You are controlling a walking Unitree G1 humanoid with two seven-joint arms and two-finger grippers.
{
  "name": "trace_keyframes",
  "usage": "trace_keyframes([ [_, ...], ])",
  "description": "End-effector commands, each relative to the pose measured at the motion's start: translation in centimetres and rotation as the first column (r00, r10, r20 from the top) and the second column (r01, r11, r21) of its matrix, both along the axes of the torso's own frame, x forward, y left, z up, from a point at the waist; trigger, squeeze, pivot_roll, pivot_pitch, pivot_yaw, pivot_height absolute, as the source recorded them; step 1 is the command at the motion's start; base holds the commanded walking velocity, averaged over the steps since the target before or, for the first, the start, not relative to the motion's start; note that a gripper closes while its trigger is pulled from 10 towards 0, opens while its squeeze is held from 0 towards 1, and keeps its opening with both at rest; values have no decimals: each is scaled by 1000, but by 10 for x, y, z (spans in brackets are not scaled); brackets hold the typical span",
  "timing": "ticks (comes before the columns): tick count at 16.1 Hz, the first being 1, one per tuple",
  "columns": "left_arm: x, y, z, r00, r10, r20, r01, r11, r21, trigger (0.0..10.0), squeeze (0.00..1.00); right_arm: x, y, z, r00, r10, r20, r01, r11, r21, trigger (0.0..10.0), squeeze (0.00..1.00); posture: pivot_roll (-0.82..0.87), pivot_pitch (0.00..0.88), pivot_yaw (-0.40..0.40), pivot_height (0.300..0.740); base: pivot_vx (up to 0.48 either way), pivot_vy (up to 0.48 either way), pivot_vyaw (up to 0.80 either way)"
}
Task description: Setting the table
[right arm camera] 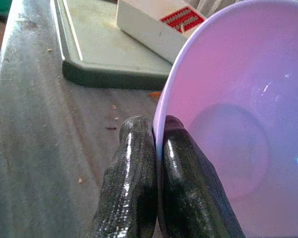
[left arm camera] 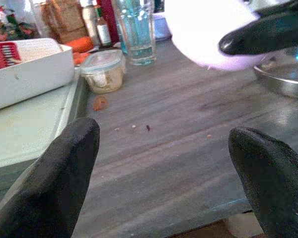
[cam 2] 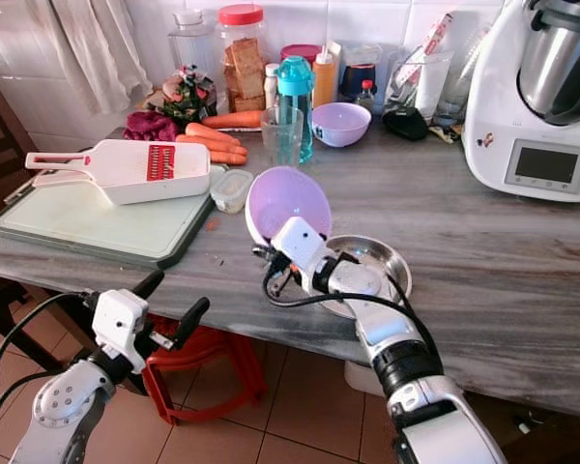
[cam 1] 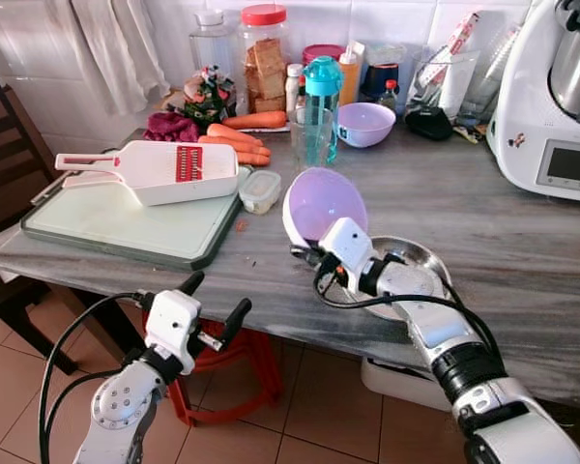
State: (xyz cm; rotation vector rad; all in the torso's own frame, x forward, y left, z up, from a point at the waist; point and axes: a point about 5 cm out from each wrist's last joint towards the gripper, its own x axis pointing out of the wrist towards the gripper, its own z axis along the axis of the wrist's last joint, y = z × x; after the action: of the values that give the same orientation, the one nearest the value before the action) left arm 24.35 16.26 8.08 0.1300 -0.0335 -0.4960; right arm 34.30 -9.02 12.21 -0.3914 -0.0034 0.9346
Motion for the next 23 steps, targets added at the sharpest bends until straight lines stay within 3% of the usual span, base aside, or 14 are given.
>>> trace_keyframes([
  [1,1,1,4,1000,-9,14,9,1000,2,10000,0,2,6,5,999,40,20,-39,999,-16,10000,0,53,16,46,740,0,0,0],
  [4,1,-1,5,1000,-10,12,10,1000,-4,10000,0,2,7,-2,999,48,0,-48,998,-36,10000,0,57,21,43,740,0,0,0],
  [5,0,-2,5,1000,-6,8,6,1000,-10,10000,0,3,7,-3,999,49,-2,-49,998,-43,10000,239,58,22,42,740,0,0,0],
  [6,0,-3,6,1000,-6,7,6,1000,-12,10000,0,3,7,-4,999,48,-1,-48,998,-47,10000,349,58,22,42,740,0,0,0],
  [7,0,-4,6,1000,-6,8,6,1000,-12,10000,0,3,7,-4,999,45,-1,-45,998,-48,10000,784,59,20,45,740,0,0,0],
  [19,5,-9,11,1000,-7,4,7,1000,-17,10000,0,11,6,3,999,8,45,-6,999,-47,10000,765,57,14,51,740,0,0,0],
  [20,5,-10,12,1000,-7,5,7,1000,-17,10000,0,12,6,6,999,8,49,-6,999,-39,10000,808,57,14,51,740,0,0,0],
  [21,6,-11,12,1000,-8,5,8,1000,-17,10000,0,13,7,8,998,8,55,-6,999,-32,10000,1000,54,12,52,740,0,0,0],
  [23,6,-11,12,1000,-12,5,12,1000,-17,10000,0,13,6,9,998,8,69,-6,1000,-26,10000,1000,52,10,51,740,0,0,0],
])
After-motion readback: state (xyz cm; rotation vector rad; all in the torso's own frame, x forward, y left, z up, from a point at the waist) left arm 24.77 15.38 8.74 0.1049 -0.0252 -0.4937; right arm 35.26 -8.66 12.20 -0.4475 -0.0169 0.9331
